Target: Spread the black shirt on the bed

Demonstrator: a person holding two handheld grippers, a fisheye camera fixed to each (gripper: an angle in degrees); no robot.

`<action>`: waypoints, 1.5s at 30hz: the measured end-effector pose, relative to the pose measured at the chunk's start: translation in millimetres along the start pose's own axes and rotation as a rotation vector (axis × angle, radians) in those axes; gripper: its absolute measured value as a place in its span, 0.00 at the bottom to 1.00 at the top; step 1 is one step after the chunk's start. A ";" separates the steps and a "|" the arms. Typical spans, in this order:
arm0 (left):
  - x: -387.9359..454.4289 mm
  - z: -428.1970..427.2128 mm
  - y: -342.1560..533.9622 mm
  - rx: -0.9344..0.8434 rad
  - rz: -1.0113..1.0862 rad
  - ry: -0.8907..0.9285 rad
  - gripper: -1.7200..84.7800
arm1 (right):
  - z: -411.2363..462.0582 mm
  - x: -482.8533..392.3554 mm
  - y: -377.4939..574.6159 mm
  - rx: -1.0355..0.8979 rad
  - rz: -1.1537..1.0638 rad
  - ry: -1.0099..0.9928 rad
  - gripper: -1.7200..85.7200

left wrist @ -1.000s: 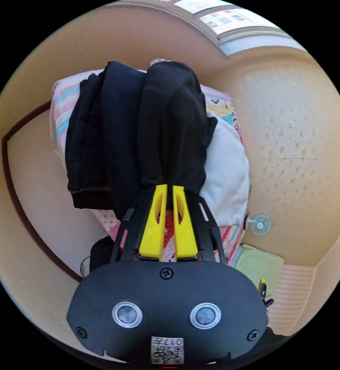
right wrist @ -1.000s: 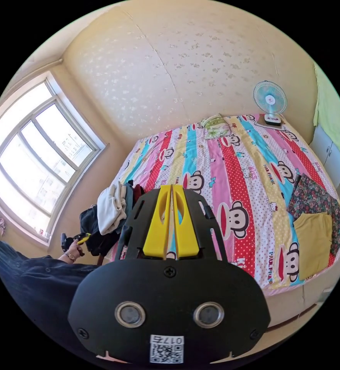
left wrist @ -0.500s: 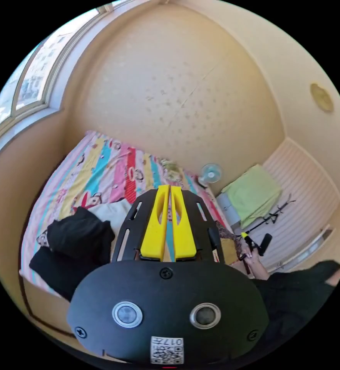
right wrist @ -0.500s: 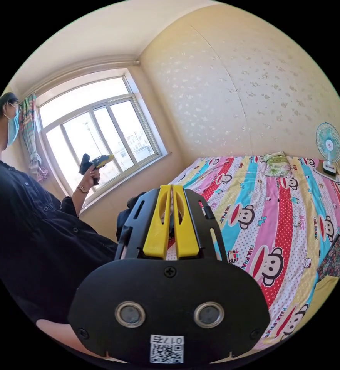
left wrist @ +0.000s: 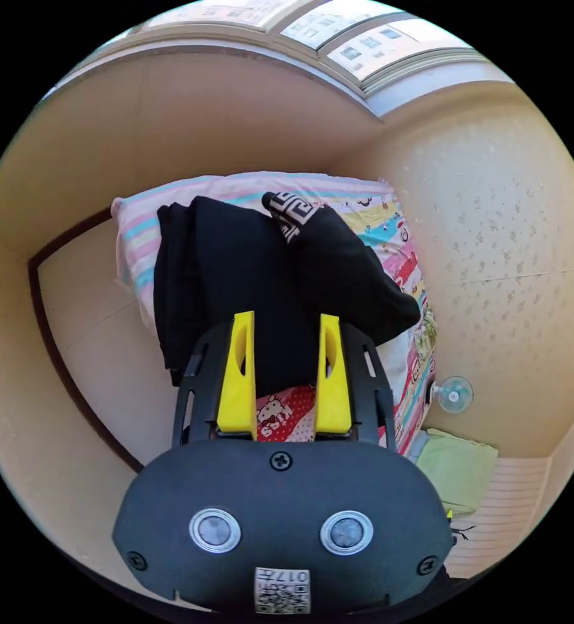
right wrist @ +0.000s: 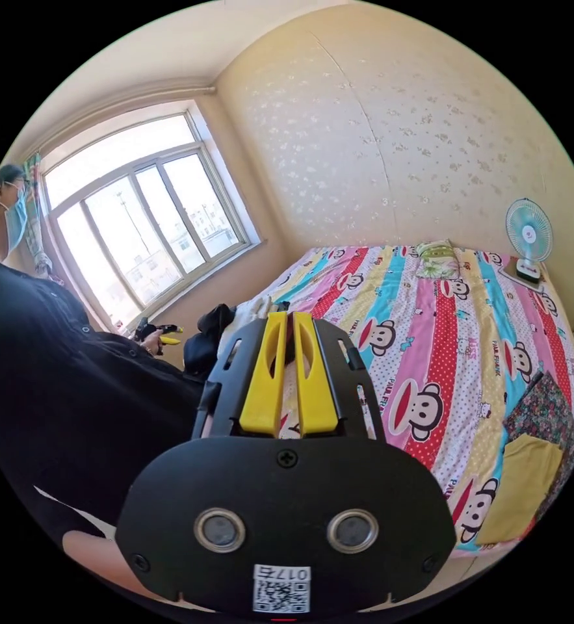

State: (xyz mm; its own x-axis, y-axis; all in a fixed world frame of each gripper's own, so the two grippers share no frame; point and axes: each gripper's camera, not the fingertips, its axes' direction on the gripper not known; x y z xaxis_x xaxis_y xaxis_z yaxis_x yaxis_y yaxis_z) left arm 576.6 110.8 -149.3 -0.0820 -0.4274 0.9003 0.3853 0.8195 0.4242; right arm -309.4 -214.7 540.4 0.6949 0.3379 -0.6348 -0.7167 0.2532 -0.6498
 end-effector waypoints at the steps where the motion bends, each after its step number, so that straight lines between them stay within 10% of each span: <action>1: 1.4 22.0 -2.7 -0.096 0.023 0.107 0.16 | -1.7 -0.5 -5.4 0.016 -0.013 -0.002 0.07; 10: 69.9 -23.5 -56.5 0.108 0.088 0.297 0.21 | 35.9 -33.2 -104.9 0.119 -0.052 -0.319 0.17; 18: 113.6 28.4 -122.1 -0.062 0.066 0.105 0.18 | 157.8 -100.5 -183.6 -0.216 -0.154 -0.459 0.24; 37: 66.5 44.0 -38.9 -0.114 0.019 0.572 0.08 | 495.0 -161.7 -307.1 -0.873 0.021 -0.634 0.27; 41: 53.3 30.4 0.8 -0.077 -0.031 0.659 0.09 | 534.1 -153.0 -278.6 -1.226 0.351 -0.997 0.13; 45: 49.1 19.5 17.2 -0.035 -0.073 0.651 0.10 | 500.9 -128.3 -282.3 -0.834 0.715 -1.624 0.05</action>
State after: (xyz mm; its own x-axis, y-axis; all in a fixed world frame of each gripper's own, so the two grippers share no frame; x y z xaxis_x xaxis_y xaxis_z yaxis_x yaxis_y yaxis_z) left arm 561.3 111.3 -95.8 0.4604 -0.6337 0.6216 0.4299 0.7719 0.4684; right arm -225.8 124.6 1014.7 -0.7136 0.6646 -0.2217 -0.2547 -0.5409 -0.8016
